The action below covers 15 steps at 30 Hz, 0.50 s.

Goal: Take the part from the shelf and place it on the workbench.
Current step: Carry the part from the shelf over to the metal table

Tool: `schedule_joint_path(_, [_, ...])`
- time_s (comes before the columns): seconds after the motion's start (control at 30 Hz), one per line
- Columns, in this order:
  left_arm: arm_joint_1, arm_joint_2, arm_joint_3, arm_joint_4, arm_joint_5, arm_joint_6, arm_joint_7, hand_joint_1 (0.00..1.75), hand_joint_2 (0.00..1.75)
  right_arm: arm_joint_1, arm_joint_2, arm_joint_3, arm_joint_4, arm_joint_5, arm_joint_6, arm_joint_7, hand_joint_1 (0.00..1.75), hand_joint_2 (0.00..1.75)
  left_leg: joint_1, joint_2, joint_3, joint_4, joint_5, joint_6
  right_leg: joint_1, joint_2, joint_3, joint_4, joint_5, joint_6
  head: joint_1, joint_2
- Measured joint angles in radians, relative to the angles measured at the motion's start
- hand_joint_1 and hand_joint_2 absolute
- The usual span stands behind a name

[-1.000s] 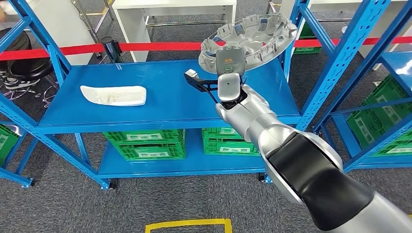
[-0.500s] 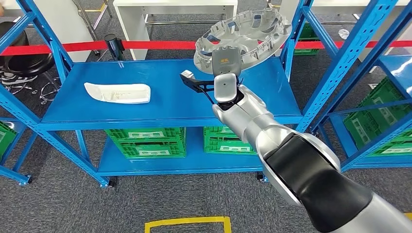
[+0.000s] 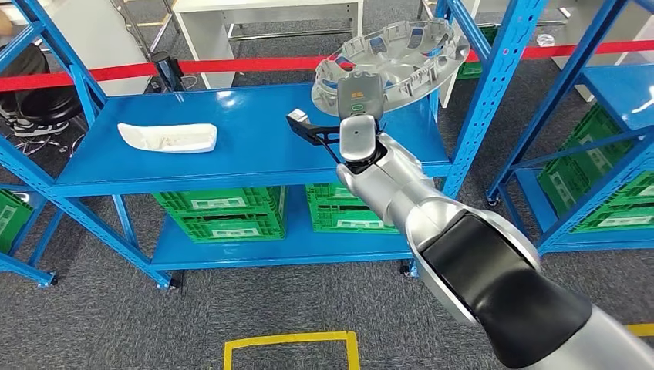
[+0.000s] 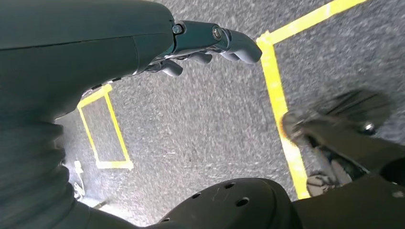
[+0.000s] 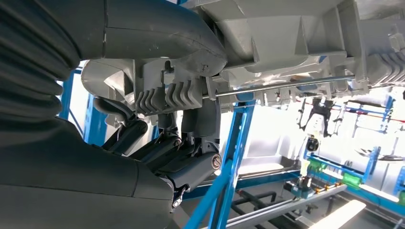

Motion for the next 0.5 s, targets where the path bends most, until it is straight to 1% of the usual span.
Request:
schedule_joint_path(0.03, [0.000, 0.000, 0.000, 0.000, 0.000, 0.000, 0.001, 0.00, 1.75, 0.000, 0.000, 0.000, 0.000, 0.000, 0.000, 0.000, 1.75, 1.75, -0.005, 0.000, 0.012, 0.020, -0.002, 0.008, 0.005, 0.000, -0.013, 0.000, 0.010, -0.002, 0.000, 0.000])
schedule_joint_path(0.07, [-0.001, 0.000, 0.000, 0.000, 0.000, 0.000, 0.001, 0.00, 1.75, 0.000, 0.000, 0.000, 0.000, 0.000, 0.000, -0.001, 1.75, 1.75, -0.011, 0.000, 0.041, 0.006, 0.011, 0.018, 0.011, 0.000, -0.026, 0.000, 0.020, -0.003, 0.000, 0.000])
schedule_joint_path(0.1, [-0.001, 0.000, 0.000, 0.000, -0.001, 0.000, 0.002, 0.00, 1.75, 0.000, 0.000, 0.000, 0.000, 0.000, 0.000, -0.001, 1.75, 1.75, -0.019, -0.001, 0.086, -0.039, 0.028, 0.032, 0.016, 0.001, -0.038, 0.000, 0.031, -0.003, 0.000, 0.000])
schedule_joint_path(0.13, [-0.003, 0.001, 0.000, -0.001, -0.001, 0.000, 0.002, 0.00, 1.75, 0.000, 0.000, 0.000, 0.000, -0.001, 0.000, 0.000, 1.75, 1.75, -0.026, -0.001, 0.137, -0.103, 0.029, 0.049, 0.020, 0.000, -0.047, -0.001, 0.040, -0.003, 0.001, 0.000])
schedule_joint_path(0.17, [-0.004, 0.001, 0.000, -0.001, -0.001, -0.002, 0.002, 0.00, 1.75, 0.000, 0.000, 0.000, 0.000, -0.001, 0.000, 0.000, 1.75, 1.75, -0.032, -0.001, 0.185, -0.165, 0.026, 0.060, 0.021, 0.000, -0.052, -0.002, 0.049, -0.001, 0.001, 0.000])
schedule_joint_path(0.2, [-0.005, 0.002, 0.000, -0.001, -0.001, -0.005, 0.002, 0.00, 1.75, 0.000, -0.001, 0.000, 0.000, -0.001, 0.000, 0.001, 1.75, 1.75, -0.038, -0.002, 0.217, -0.212, 0.020, 0.065, 0.020, -0.002, -0.054, -0.006, 0.058, 0.003, 0.002, 0.000])
schedule_joint_path(0.23, [-0.005, 0.002, 0.000, -0.002, -0.001, -0.007, 0.002, 0.00, 1.75, 0.000, 0.000, 0.000, 0.000, -0.002, 0.000, 0.002, 1.75, 1.75, -0.043, -0.002, 0.230, -0.240, 0.013, 0.067, 0.016, -0.004, -0.054, -0.010, 0.066, 0.008, 0.001, 0.000])
schedule_joint_path(0.27, [-0.005, 0.002, 0.000, -0.002, -0.001, -0.009, 0.002, 0.00, 1.75, 0.000, 0.000, 0.000, 0.000, -0.001, 0.001, 0.002, 1.75, 1.75, -0.048, -0.003, 0.233, -0.252, 0.022, 0.065, 0.012, -0.005, -0.052, -0.018, 0.075, 0.015, 0.000, 0.000])
schedule_joint_path(0.3, [-0.005, 0.002, 0.000, -0.002, -0.001, -0.009, 0.002, 0.00, 1.75, 0.000, 0.000, 0.000, 0.000, -0.001, 0.001, 0.001, 1.75, 1.75, -0.049, -0.003, 0.229, -0.263, 0.034, 0.068, 0.011, -0.006, -0.052, -0.026, 0.085, 0.022, -0.002, 0.000])
schedule_joint_path(0.33, [-0.005, 0.003, 0.000, -0.002, -0.001, -0.009, 0.002, 0.00, 1.75, 0.001, -0.001, 0.000, 0.001, -0.001, 0.001, 0.001, 1.75, 1.75, -0.048, -0.001, 0.228, -0.275, 0.048, 0.072, 0.010, -0.006, -0.054, -0.029, 0.083, 0.029, -0.002, 0.000])
schedule_joint_path(0.37, [-0.005, 0.003, 0.000, -0.002, -0.001, -0.009, 0.002, 0.00, 1.75, 0.002, -0.002, 0.000, 0.001, -0.001, 0.001, 0.001, 1.75, 1.75, -0.045, 0.002, 0.225, -0.285, 0.064, 0.078, 0.010, -0.006, -0.059, -0.020, 0.061, 0.034, -0.002, 0.000])
schedule_joint_path(0.4, [-0.004, 0.003, 0.000, -0.002, -0.001, -0.009, 0.003, 0.00, 1.75, 0.001, -0.004, 0.000, 0.002, -0.001, 0.001, 0.001, 1.75, 1.75, -0.041, 0.004, 0.218, -0.293, 0.080, 0.082, 0.010, -0.006, -0.068, 0.008, 0.022, 0.039, -0.001, 0.000])
schedule_joint_path(0.43, [-0.004, 0.003, 0.000, -0.002, -0.001, -0.009, 0.003, 0.00, 1.75, 0.001, -0.004, 0.000, 0.002, -0.001, 0.002, 0.001, 1.75, 1.75, -0.039, 0.006, 0.207, -0.296, 0.093, 0.084, 0.009, -0.007, -0.079, 0.054, -0.031, 0.043, 0.000, 0.000])
schedule_joint_path(0.47, [-0.004, 0.002, 0.000, -0.002, -0.001, -0.009, 0.004, 0.00, 1.75, 0.001, -0.004, 0.000, 0.003, -0.001, 0.002, 0.001, 1.75, 1.75, -0.038, 0.006, 0.193, -0.296, 0.105, 0.086, 0.009, -0.008, -0.090, 0.114, -0.079, 0.047, 0.000, 0.000])
schedule_joint_path(0.5, [-0.004, 0.001, 0.000, -0.002, -0.001, -0.009, 0.004, 0.00, 1.75, 0.001, -0.004, 0.000, 0.003, -0.001, 0.002, 0.001, 1.75, 1.75, -0.038, 0.007, 0.177, -0.294, 0.117, 0.086, 0.008, -0.008, -0.097, 0.171, -0.108, 0.050, 0.000, 0.000])
